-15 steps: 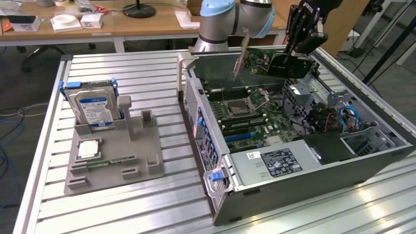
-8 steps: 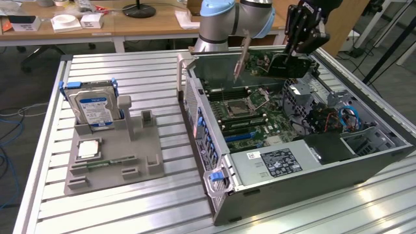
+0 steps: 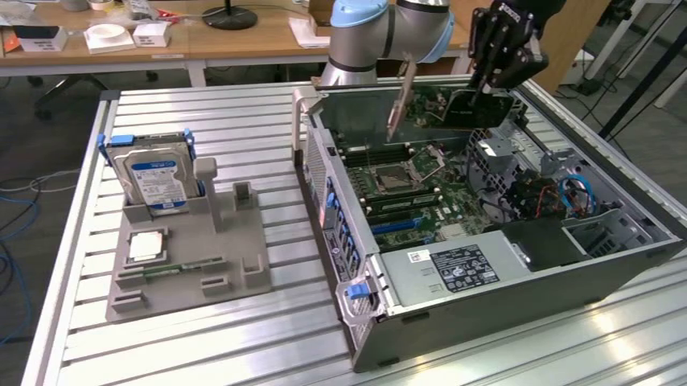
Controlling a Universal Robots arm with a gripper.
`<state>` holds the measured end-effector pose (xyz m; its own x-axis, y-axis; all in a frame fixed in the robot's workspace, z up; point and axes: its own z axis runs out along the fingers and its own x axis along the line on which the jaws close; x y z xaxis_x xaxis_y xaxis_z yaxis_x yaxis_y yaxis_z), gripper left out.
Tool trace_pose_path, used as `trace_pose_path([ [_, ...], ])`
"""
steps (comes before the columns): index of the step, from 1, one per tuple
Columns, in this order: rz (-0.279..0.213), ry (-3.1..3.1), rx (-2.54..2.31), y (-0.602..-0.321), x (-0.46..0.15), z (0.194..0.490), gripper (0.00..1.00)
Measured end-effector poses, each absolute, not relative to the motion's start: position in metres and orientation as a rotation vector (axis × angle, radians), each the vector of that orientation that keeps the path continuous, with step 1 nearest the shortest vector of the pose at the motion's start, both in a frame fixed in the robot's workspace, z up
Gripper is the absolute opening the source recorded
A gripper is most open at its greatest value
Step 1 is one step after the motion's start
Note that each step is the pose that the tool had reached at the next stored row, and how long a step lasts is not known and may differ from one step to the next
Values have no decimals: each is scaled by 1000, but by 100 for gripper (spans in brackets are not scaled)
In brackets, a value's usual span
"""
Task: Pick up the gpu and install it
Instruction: 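Insert the gpu into the slot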
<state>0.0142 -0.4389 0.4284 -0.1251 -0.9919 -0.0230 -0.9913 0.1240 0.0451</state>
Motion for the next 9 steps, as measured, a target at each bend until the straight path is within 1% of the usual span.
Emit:
trace_pose_path([
  [9, -76, -2254, 2166, -439, 14, 428, 26],
])
